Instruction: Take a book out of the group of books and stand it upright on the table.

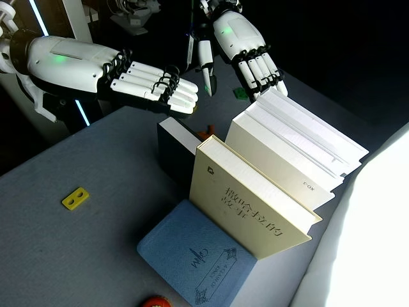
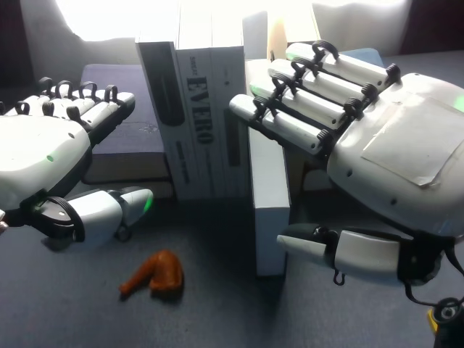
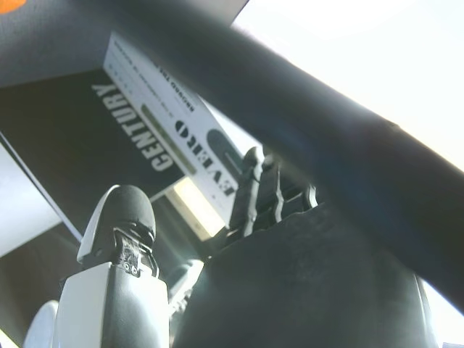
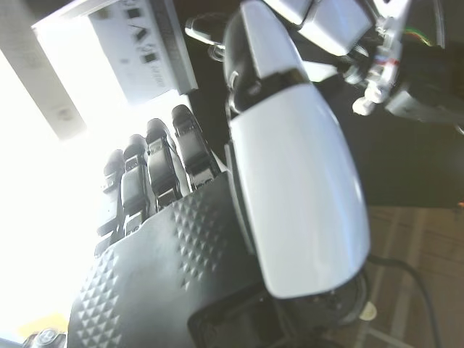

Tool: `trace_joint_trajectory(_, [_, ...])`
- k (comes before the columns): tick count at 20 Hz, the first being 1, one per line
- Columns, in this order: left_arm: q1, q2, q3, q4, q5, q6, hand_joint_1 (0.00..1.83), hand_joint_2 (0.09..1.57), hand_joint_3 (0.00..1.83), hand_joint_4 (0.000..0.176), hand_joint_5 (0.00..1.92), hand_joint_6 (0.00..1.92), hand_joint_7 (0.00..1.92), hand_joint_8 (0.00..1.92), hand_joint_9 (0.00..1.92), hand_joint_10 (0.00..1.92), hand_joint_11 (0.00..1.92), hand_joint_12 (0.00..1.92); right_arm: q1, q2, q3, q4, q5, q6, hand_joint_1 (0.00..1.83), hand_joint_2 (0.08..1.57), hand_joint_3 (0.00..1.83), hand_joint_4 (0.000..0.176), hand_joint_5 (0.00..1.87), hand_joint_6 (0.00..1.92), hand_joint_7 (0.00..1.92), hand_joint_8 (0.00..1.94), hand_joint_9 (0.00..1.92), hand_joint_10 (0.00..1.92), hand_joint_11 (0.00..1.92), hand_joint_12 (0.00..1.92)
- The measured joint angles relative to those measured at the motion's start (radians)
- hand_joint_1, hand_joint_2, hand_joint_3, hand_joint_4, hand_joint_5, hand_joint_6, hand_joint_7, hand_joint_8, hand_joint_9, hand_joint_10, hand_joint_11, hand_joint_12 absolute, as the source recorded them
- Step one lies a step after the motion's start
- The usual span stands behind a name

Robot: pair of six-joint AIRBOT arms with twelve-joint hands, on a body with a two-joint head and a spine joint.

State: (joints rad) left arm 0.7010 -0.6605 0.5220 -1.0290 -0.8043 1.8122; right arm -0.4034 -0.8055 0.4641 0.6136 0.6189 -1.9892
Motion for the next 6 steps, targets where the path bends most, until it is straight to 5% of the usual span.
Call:
trace_joint_trajectory(1, [0.0, 0.0, 0.0, 0.0, 0.0, 0.0, 0.37, 1.26, 0.0, 0.0, 0.16, 0.01, 0.22, 0.04, 0.19, 0.01, 0.0, 0.21, 0.0, 0.0, 0.0, -0.002, -0.002, 0.004, 0.23, 1.19, 0.0, 0.0, 0.15, 0.08, 0.17, 0.03, 0.12, 0.04, 0.0, 0.18])
trace_joint_trajectory(2, [0.0, 0.0, 0.002, 0.0, 0.0, 0.0, 0.34, 1.27, 0.0, 0.0, 0.37, 0.02, 0.49, 0.03, 0.41, 0.04, 0.0, 0.7, -0.002, 0.0, 0.003, -0.004, -0.003, 0.004, 0.2, 1.21, 0.0, 0.0, 0.45, 0.3, 0.44, 0.07, 0.33, 0.17, 0.0, 0.75])
trace_joint_trajectory(3, [0.0, 0.0, 0.003, 0.004, 0.0, -0.003, 0.33, 1.27, 0.0, 0.0, 0.42, 0.02, 0.55, 0.02, 0.46, 0.05, 0.0, 0.86, -0.004, 0.0, 0.004, -0.005, -0.003, 0.004, 0.19, 1.22, 0.0, 0.0, 0.46, 0.47, 0.52, 0.04, 0.36, 0.24, 0.0, 0.95])
trace_joint_trajectory(4, [0.0, 0.0, 0.007, 0.003, -0.001, -0.003, 0.32, 1.27, 0.0, 0.0, 0.63, 0.08, 0.78, 0.08, 0.7, 0.15, 0.11, 1.15, -0.005, 0.0, 0.004, -0.004, -0.004, 0.004, 0.15, 1.24, 0.0, 0.0, 0.59, 0.65, 0.75, 0.14, 0.5, 0.59, 0.01, 1.42])
trace_joint_trajectory(5, [0.0, -0.001, 0.008, -0.002, -0.001, -0.003, 0.32, 1.28, 0.0, 0.0, 0.76, 0.09, 0.91, 0.08, 0.79, 0.28, 0.21, 1.3, -0.007, 0.0, 0.004, -0.005, -0.005, 0.005, 0.15, 1.25, 0.0, 0.0, 0.68, 0.74, 0.87, 0.24, 0.57, 0.84, 0.08, 1.61])
trace_joint_trajectory(6, [0.0, -0.001, 0.008, -0.001, -0.001, -0.003, 0.32, 1.29, 0.0, 0.0, 0.78, 0.36, 0.78, 0.58, 0.64, 0.92, 0.33, 1.5, -0.007, 0.0, 0.004, -0.005, -0.007, 0.005, 0.14, 1.26, 0.0, 0.0, 0.72, 0.87, 0.87, 0.62, 0.58, 1.15, 0.21, 1.78])
